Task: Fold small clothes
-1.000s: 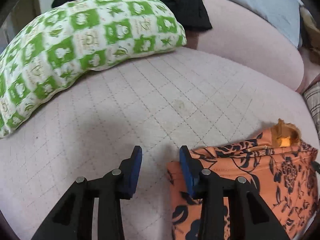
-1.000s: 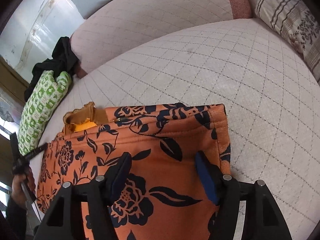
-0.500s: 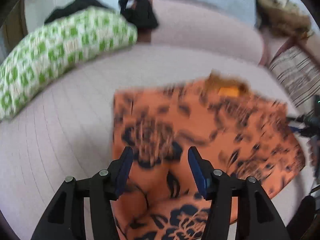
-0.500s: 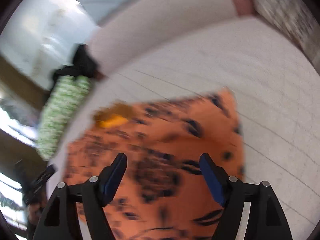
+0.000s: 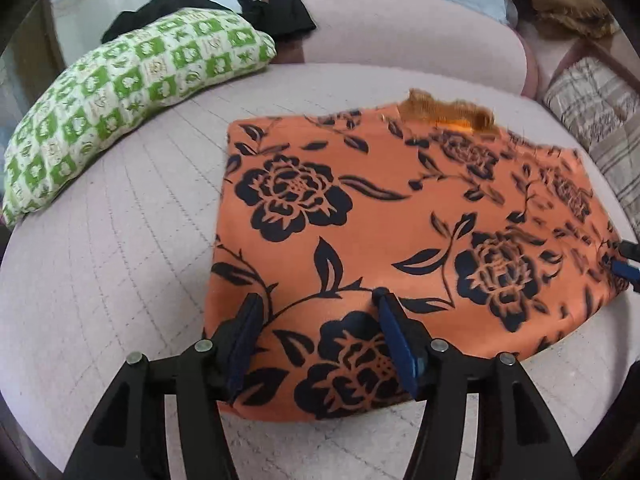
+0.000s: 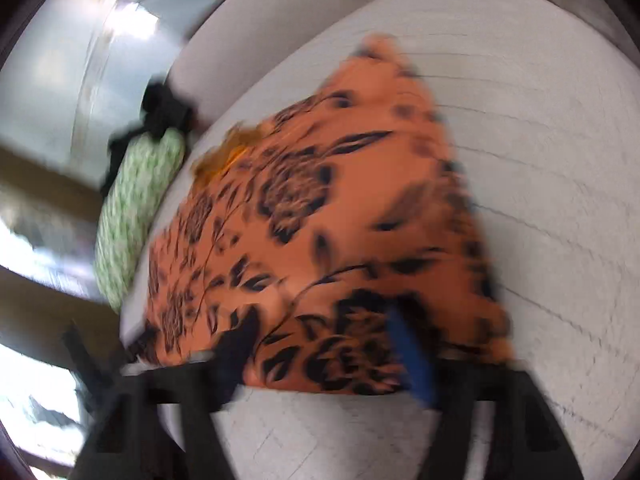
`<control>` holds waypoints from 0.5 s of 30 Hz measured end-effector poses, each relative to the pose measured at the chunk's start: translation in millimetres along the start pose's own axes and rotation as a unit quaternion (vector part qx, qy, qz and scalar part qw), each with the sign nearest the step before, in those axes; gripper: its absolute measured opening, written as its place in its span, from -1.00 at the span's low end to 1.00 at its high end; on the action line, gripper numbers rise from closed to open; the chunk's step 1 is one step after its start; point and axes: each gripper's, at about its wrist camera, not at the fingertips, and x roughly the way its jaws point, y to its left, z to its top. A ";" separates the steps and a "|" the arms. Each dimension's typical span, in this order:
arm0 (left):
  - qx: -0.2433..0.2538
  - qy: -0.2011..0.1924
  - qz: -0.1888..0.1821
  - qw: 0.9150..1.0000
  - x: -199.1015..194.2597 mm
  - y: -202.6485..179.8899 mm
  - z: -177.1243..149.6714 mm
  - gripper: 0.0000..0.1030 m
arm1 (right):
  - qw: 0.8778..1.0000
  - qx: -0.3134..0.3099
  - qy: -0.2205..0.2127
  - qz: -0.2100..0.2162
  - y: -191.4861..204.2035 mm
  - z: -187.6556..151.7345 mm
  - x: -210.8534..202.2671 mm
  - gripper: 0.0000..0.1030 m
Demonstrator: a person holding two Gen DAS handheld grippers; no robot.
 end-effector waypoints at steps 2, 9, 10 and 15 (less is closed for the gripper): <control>-0.010 -0.012 -0.008 1.000 -8.9 1.8 0.9 0.19 | 1.000 -0.016 -0.019 -0.016 12.2 -4.5 -16.0 0.35; 0.002 0.005 0.011 1.000 1.2 2.4 -4.9 0.23 | 0.999 0.039 -0.028 -0.023 -12.2 -13.8 -19.9 0.24; -0.005 -0.001 0.005 1.000 -2.7 3.9 -5.3 0.23 | 0.998 0.044 -0.042 -0.019 -9.0 -15.1 -30.8 0.27; -0.031 -0.014 -0.003 0.999 -8.7 7.7 -7.3 0.23 | 0.995 0.065 -0.073 -0.007 2.1 -37.4 -59.2 0.48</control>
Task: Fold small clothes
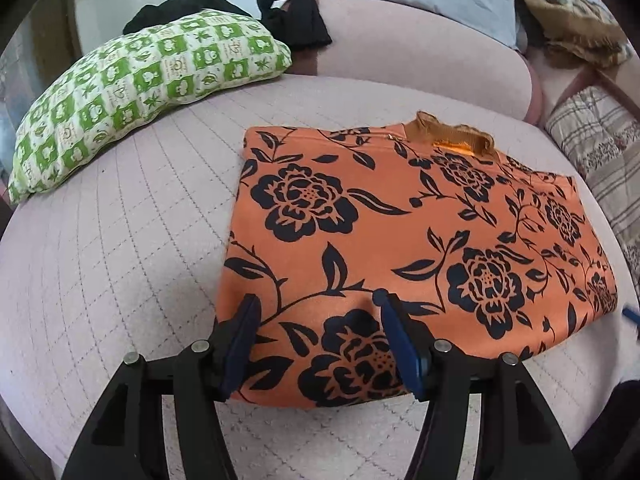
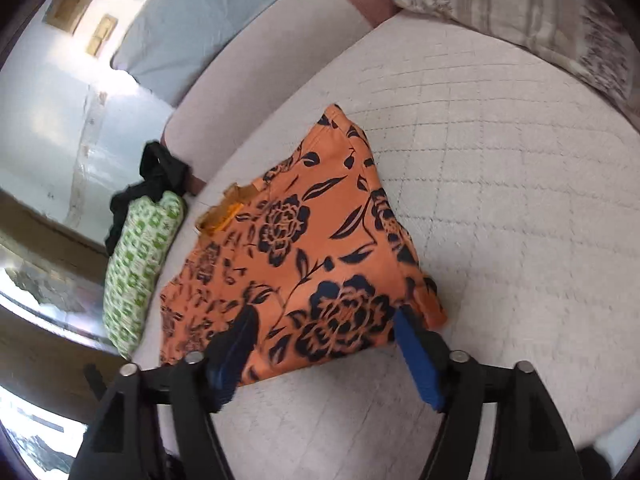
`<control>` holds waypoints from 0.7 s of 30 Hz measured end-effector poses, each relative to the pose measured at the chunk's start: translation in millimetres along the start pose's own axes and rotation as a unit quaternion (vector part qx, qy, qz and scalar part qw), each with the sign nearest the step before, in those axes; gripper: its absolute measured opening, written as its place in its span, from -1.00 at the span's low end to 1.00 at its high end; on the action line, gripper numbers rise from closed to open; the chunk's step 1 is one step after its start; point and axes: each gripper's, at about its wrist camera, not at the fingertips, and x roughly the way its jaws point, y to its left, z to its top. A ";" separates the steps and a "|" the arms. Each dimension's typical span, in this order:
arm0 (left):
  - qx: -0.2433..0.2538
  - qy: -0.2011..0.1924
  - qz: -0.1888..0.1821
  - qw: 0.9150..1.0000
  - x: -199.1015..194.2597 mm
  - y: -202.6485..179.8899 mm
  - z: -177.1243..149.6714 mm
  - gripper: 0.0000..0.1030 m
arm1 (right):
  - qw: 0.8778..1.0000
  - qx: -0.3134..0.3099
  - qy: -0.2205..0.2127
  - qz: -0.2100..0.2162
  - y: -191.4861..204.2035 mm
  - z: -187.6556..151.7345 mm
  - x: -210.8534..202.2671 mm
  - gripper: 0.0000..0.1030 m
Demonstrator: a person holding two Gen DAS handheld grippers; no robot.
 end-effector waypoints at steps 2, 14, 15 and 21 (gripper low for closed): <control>0.002 0.006 -0.003 1.000 2.8 -1.9 -2.1 0.23 | 0.998 0.052 0.019 0.008 -17.0 -12.4 8.5 0.48; 0.021 0.001 -0.007 1.000 4.4 -15.3 -0.5 0.23 | 0.991 0.133 -0.006 0.019 -34.1 9.7 47.5 -0.72; 0.024 0.002 -0.007 1.000 4.9 -16.9 -0.6 0.23 | 0.993 0.118 -0.014 0.013 -31.1 10.1 44.9 -0.76; 0.033 0.012 0.004 0.999 16.0 -22.1 -1.7 0.23 | 0.998 0.034 -0.004 -0.052 -20.4 8.8 45.5 -0.71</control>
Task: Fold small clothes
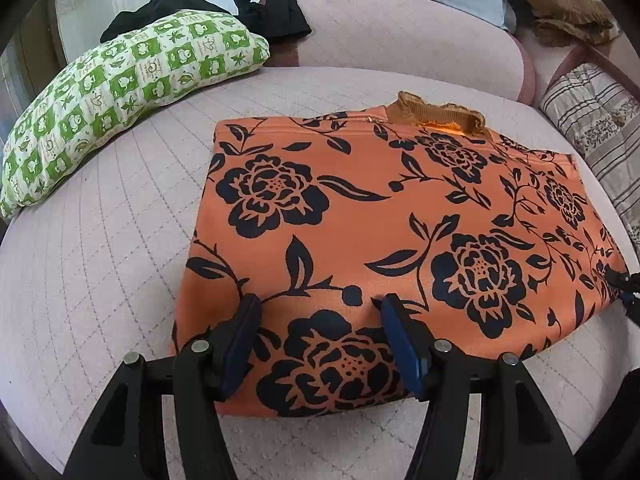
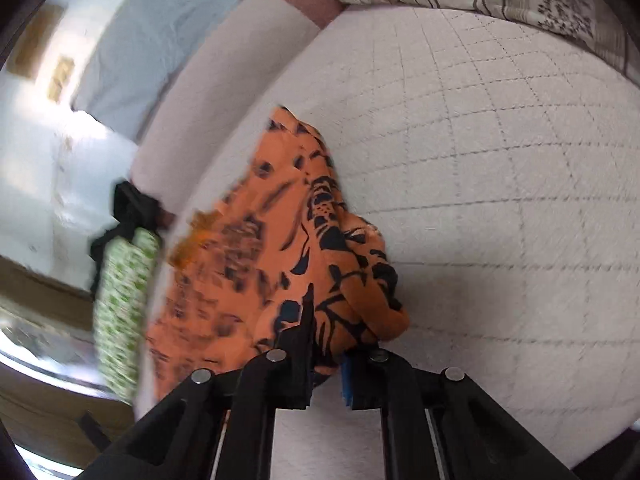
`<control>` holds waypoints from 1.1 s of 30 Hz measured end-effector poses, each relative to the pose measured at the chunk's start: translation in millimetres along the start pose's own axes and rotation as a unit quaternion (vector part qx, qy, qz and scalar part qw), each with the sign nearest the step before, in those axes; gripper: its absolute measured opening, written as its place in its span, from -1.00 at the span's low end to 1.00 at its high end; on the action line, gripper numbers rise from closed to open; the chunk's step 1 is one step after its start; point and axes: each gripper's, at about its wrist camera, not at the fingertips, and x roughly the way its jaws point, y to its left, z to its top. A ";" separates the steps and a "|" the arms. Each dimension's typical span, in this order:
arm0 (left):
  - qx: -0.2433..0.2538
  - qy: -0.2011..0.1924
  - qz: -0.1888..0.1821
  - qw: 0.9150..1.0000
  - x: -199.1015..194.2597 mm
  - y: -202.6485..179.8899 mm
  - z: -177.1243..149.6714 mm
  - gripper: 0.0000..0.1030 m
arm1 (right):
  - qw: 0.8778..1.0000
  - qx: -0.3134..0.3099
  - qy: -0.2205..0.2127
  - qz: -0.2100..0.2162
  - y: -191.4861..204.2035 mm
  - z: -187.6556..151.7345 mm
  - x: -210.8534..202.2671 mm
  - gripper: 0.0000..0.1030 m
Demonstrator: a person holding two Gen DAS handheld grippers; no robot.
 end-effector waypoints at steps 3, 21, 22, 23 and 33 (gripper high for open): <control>0.000 -0.004 -0.003 1.000 -1.9 -0.1 1.6 0.23 | 0.999 0.018 0.002 0.043 -10.1 0.0 -4.4 -0.53; 0.008 -0.001 0.007 1.000 5.3 -5.8 0.0 0.37 | 0.998 -0.062 -0.002 -0.006 3.4 1.8 -12.0 0.27; 0.007 -0.001 0.008 1.000 5.1 -6.2 -0.2 0.37 | 0.998 -0.066 -0.001 -0.012 5.5 1.3 -10.8 0.29; 0.007 -0.001 0.008 1.000 5.0 -6.1 -0.5 0.38 | 0.997 -0.072 -0.001 -0.018 7.3 0.7 -10.3 0.29; 0.012 0.001 0.013 1.000 5.2 -6.9 -1.0 0.39 | 0.992 -0.110 -0.004 -0.057 20.8 -5.9 -5.4 0.37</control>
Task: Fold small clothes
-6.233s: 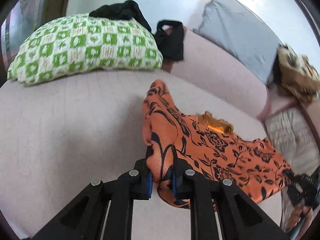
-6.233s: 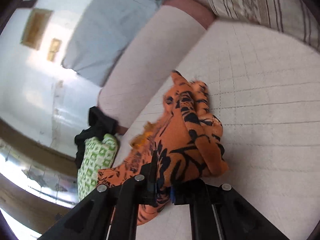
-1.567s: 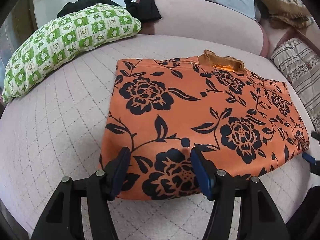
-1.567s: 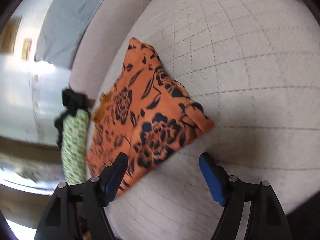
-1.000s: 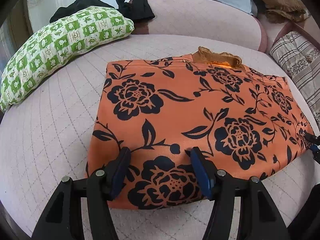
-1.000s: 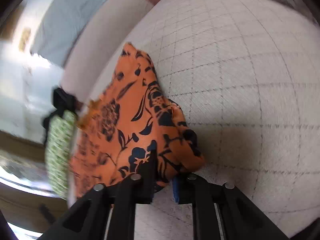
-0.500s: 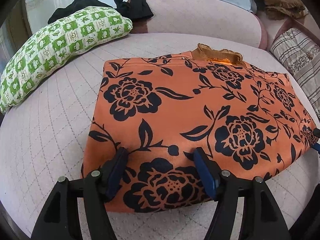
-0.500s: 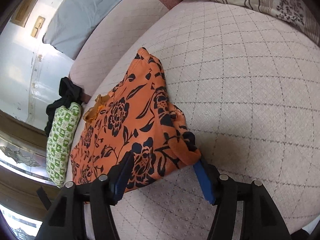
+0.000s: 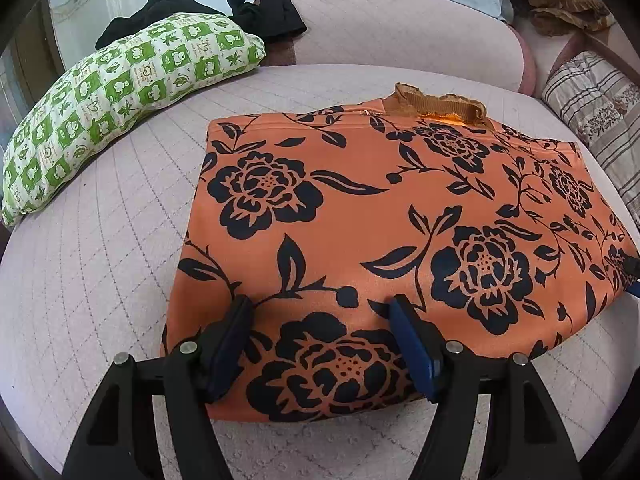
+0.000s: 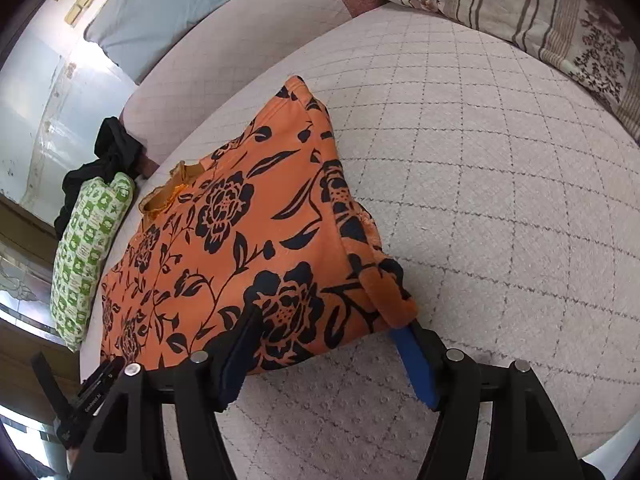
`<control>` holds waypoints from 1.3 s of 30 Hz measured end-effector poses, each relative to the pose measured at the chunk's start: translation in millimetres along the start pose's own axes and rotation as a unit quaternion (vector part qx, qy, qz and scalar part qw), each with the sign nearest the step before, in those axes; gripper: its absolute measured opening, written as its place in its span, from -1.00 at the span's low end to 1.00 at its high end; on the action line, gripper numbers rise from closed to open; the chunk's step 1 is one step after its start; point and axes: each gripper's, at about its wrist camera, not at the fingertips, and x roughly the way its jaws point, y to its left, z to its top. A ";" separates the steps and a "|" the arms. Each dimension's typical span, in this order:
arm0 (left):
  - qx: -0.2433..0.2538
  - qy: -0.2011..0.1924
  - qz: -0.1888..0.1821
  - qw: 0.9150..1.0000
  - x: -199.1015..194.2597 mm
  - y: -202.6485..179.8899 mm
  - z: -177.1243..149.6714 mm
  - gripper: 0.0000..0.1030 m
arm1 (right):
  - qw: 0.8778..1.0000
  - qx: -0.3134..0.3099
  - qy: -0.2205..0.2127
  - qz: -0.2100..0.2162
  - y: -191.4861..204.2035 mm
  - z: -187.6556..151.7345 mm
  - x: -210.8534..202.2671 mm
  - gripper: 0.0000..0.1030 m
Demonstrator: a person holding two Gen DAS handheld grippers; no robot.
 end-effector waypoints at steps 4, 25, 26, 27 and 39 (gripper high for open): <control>0.000 0.000 0.003 1.000 0.0 -0.9 -0.1 0.40 | 1.000 -0.005 -0.001 -0.002 1.6 -0.2 0.9 0.40; 0.002 -0.001 0.003 1.000 0.7 -1.5 -0.4 0.41 | 1.000 -0.018 0.003 -0.009 8.1 0.8 7.3 0.50; 0.003 -0.001 0.003 1.000 0.6 -1.6 -0.6 0.41 | 1.000 -0.017 0.002 -0.009 8.0 0.5 6.9 0.50; 0.003 -0.001 0.004 1.000 0.6 -1.6 -0.6 0.41 | 1.000 -0.017 0.002 -0.009 8.2 0.5 7.1 0.50; 0.001 0.000 0.001 1.000 -1.7 -1.0 0.4 0.41 | 1.000 -0.017 0.002 -0.002 7.0 1.9 1.0 0.51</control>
